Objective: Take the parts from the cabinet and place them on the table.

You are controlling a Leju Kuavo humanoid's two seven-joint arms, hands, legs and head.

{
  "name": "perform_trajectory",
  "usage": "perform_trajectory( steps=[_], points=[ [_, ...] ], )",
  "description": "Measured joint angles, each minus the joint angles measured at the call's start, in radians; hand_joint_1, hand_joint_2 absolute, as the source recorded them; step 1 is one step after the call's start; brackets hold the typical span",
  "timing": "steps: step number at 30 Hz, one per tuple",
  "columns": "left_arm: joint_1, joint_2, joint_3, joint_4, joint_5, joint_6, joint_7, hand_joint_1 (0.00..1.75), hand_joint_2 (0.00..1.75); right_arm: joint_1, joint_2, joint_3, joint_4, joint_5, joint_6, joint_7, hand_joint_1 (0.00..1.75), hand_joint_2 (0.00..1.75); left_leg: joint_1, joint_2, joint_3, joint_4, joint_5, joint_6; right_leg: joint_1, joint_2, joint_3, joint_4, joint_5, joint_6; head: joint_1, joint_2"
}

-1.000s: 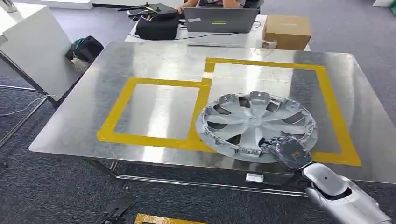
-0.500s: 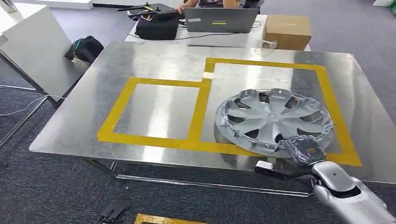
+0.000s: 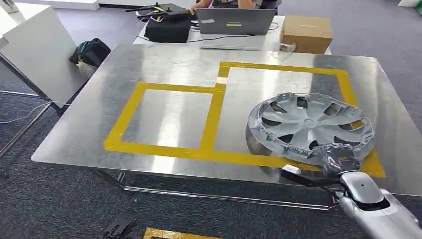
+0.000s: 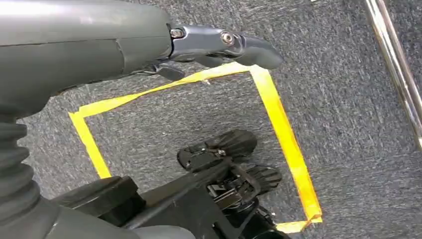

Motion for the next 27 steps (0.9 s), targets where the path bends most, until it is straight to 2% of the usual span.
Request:
perform_trajectory(
  steps=[7,13,14,15,16,20,27],
  points=[
    [0.002,0.003,0.000,0.000,0.011,0.000,0.001,0.00,1.75,0.004,0.008,-0.023,0.002,0.008,-0.005,0.006,1.75,1.75,0.000,0.000,0.000,0.000,0.000,0.000,0.000,0.000,0.000,0.000,0.000,0.000,0.000,0.000],
    [0.004,0.003,0.000,0.000,0.010,0.008,0.014,0.00,1.75,0.015,0.010,-0.044,0.002,0.015,-0.016,-0.020,1.75,1.75,0.000,0.000,0.000,0.000,0.000,0.000,0.000,0.000,0.000,0.000,0.000,0.000,0.000,0.000],
    [0.004,0.003,-0.002,0.000,0.006,0.013,0.022,0.00,1.75,0.016,0.011,-0.045,0.002,0.016,-0.022,-0.026,0.77,1.75,0.000,0.000,0.000,0.000,0.000,0.000,0.000,0.000,0.000,0.000,0.000,0.000,0.000,0.000],
    [0.004,0.003,-0.005,0.000,0.001,0.021,0.027,0.00,1.75,0.017,0.012,-0.046,0.002,0.017,-0.028,-0.032,0.00,1.75,0.000,0.000,0.000,0.000,0.000,0.000,0.000,0.000,0.000,0.000,0.000,0.000,0.000,0.000],
    [0.005,0.003,-0.005,0.000,0.002,0.026,0.027,0.00,0.00,0.019,0.014,-0.047,0.002,0.018,-0.037,-0.037,0.00,1.75,0.000,0.000,0.000,0.000,0.000,0.000,0.000,0.000,0.000,0.000,0.000,0.000,0.000,0.000],
    [0.005,0.003,-0.005,0.000,0.011,0.052,0.027,0.00,0.00,0.034,0.018,-0.053,0.001,0.034,-0.070,-0.037,0.00,1.75,0.000,0.000,0.000,0.000,0.000,0.000,0.000,0.000,0.000,0.000,0.000,0.000,0.000,0.000],
    [0.005,0.003,-0.006,0.000,0.015,0.068,0.040,0.00,0.00,0.062,0.029,-0.073,-0.002,0.028,-0.075,-0.037,0.00,1.75,0.000,0.000,0.000,0.000,0.000,0.000,0.000,0.000,-0.001,0.000,0.000,0.000,0.000,0.000]
  ],
)
